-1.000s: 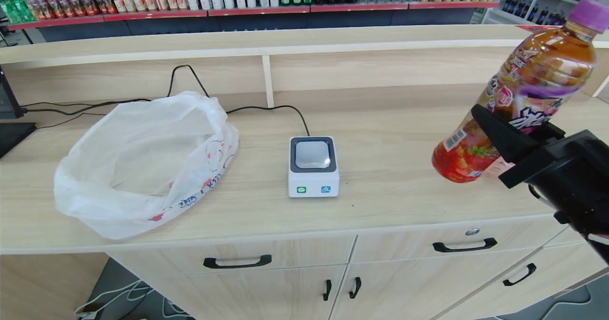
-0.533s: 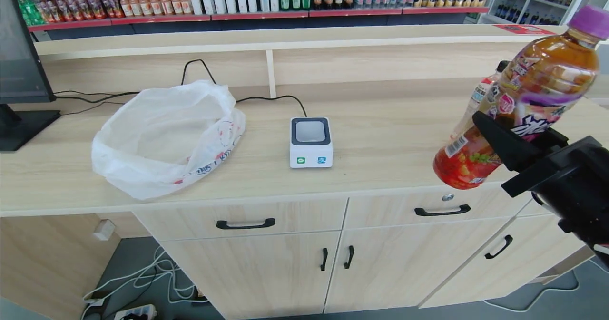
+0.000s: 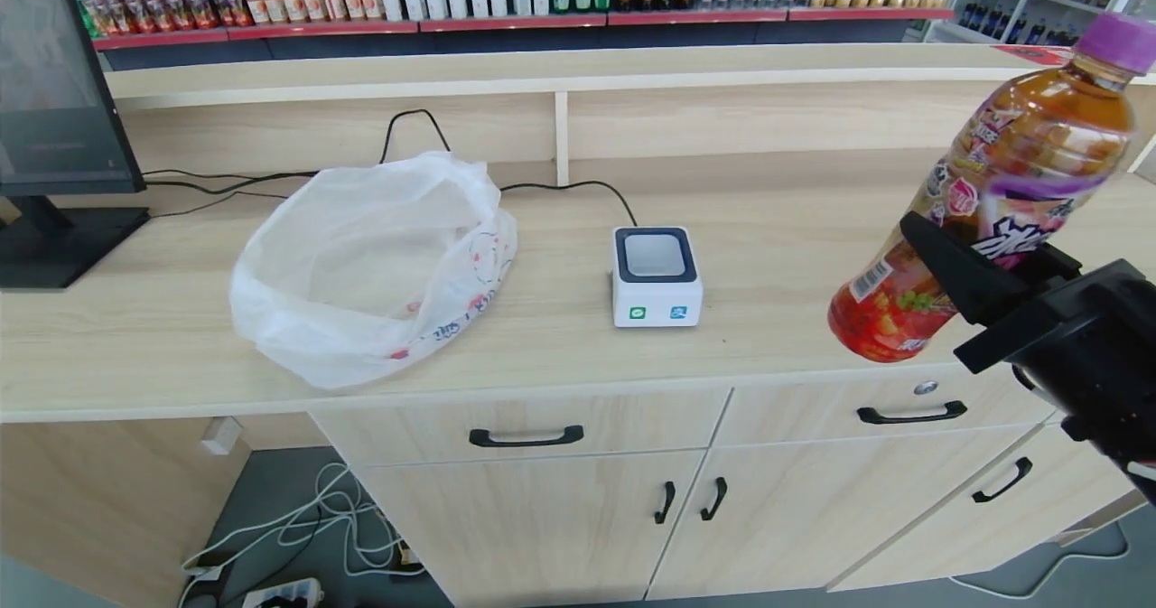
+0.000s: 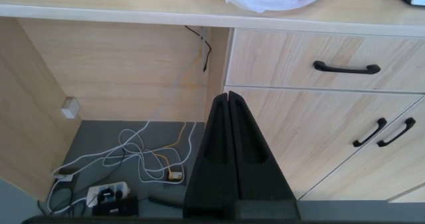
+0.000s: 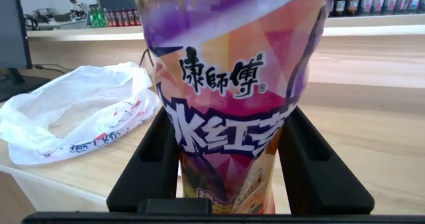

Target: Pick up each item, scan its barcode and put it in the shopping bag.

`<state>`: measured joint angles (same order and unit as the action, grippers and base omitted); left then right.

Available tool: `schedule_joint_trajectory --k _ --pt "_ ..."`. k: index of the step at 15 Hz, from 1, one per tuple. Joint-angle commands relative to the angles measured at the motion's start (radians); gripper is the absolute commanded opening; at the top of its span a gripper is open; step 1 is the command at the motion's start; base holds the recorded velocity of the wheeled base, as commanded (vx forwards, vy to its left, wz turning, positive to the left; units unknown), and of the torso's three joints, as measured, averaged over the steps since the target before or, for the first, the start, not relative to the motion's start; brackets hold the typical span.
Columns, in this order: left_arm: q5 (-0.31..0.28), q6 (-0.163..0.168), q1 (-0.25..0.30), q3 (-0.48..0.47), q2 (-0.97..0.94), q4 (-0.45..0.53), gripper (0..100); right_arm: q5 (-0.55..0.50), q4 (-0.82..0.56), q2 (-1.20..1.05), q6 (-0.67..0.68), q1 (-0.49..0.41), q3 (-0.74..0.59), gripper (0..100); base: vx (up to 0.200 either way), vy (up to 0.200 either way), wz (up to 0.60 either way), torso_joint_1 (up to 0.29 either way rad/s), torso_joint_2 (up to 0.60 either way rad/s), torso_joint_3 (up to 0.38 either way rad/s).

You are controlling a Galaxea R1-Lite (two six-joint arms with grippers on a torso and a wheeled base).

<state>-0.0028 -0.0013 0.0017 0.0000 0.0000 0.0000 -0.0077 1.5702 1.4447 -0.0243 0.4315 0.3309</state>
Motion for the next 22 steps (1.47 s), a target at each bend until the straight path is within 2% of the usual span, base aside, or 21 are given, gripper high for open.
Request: schedule_joint_trajectory --k 1,12,19,22 --pt "0.000 0.000 0.000 0.000 0.000 0.000 0 0.000 0.001 0.010 0.000 0.001 0.005 0 0.000 0.200 0.00 0.002 -0.01 0.007" --pt "0.000 0.000 0.000 0.000 0.000 0.000 0 0.000 0.001 0.029 0.000 0.001 0.017 0 0.000 0.200 0.00 0.004 0.00 0.003" --pt "0.000 0.000 0.000 0.000 0.000 0.000 0 0.000 0.001 0.054 0.004 0.003 0.060 0 0.000 0.000 0.00 0.000 0.00 0.000" --pt "0.000 0.000 0.000 0.000 0.000 0.000 0 0.000 0.001 0.060 0.001 0.004 0.062 0 0.000 0.000 0.60 0.001 0.00 0.001"
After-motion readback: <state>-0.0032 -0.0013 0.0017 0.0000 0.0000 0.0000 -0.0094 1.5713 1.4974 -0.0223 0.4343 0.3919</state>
